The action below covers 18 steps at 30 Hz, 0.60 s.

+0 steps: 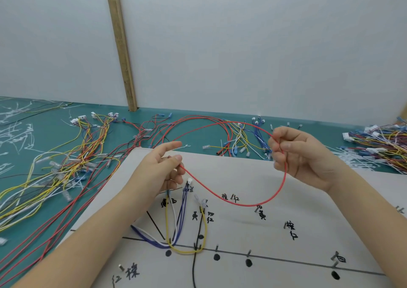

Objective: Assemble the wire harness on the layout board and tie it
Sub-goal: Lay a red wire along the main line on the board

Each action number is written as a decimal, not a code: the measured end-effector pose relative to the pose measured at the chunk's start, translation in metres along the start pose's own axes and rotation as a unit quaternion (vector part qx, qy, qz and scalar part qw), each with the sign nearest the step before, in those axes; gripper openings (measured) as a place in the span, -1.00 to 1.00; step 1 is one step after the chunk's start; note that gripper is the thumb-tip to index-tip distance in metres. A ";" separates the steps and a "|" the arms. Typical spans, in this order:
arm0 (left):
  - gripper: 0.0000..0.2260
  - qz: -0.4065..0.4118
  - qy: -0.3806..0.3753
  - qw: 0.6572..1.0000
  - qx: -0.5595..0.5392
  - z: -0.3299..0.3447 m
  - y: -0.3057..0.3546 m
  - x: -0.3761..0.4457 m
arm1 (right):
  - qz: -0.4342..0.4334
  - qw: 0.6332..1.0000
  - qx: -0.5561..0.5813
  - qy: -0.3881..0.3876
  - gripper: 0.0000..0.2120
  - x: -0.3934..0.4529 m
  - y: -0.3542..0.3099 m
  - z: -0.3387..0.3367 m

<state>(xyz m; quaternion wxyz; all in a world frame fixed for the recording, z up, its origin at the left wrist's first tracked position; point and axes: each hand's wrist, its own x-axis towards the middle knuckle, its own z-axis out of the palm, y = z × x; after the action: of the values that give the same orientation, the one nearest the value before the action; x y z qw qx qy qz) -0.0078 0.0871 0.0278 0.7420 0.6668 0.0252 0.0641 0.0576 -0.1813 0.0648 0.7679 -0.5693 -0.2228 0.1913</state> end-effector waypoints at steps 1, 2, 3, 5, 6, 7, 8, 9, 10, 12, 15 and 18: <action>-0.72 0.005 0.002 1.000 0.010 0.000 0.000 0.000 | 0.009 1.000 0.010 -0.027 -0.66 -0.001 -0.001 -0.001; -0.68 0.010 0.002 1.000 0.020 0.001 0.000 0.000 | 0.021 0.998 0.010 -0.058 -0.63 -0.002 -0.002 0.000; -0.64 0.015 0.003 0.999 0.028 0.001 0.000 0.000 | 0.035 0.995 -0.006 -0.088 -0.60 -0.003 -0.003 0.000; -0.57 0.022 0.006 0.999 0.033 0.001 -0.001 -0.001 | 0.065 0.985 -0.072 -0.143 -0.57 -0.005 -0.004 0.003; -0.56 0.023 0.008 0.999 0.031 0.000 -0.001 -0.001 | 0.078 0.977 -0.110 -0.166 -0.59 -0.006 -0.004 0.004; -0.57 0.023 0.006 0.999 0.030 0.000 0.000 -0.001 | 0.085 0.969 -0.143 -0.184 -0.63 -0.007 -0.004 0.006; -0.61 0.024 -0.001 0.999 0.037 0.000 0.000 -0.002 | 0.090 0.961 -0.170 -0.199 -0.71 -0.009 -0.004 0.009; -0.66 0.025 -0.010 0.998 0.051 0.000 0.001 -0.002 | 0.095 0.955 -0.190 -0.208 -0.79 -0.010 -0.005 0.012; -0.69 0.027 -0.019 0.997 0.068 0.000 0.001 -0.003 | 0.100 0.948 -0.210 -0.215 -0.85 -0.011 -0.007 0.014; -0.71 0.032 -0.032 0.995 0.085 0.002 0.001 -0.004 | 0.116 0.930 -0.256 -0.236 -0.89 -0.013 -0.010 0.019; -0.72 0.021 -0.033 0.998 0.052 0.002 0.003 -0.005 | 0.177 0.895 -0.284 -0.293 -0.89 -0.015 -0.016 0.024; -0.76 0.013 -0.024 0.995 -0.099 -0.002 0.008 -0.001 | 0.245 0.862 -0.301 -0.325 -0.84 -0.019 -0.019 0.027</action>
<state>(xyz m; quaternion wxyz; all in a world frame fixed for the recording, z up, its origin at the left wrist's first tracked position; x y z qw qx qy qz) -0.0096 0.0897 0.0356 0.8038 0.5918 -0.0079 0.0599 0.0274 -0.1759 0.0872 0.3717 -0.7143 -0.3597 0.4713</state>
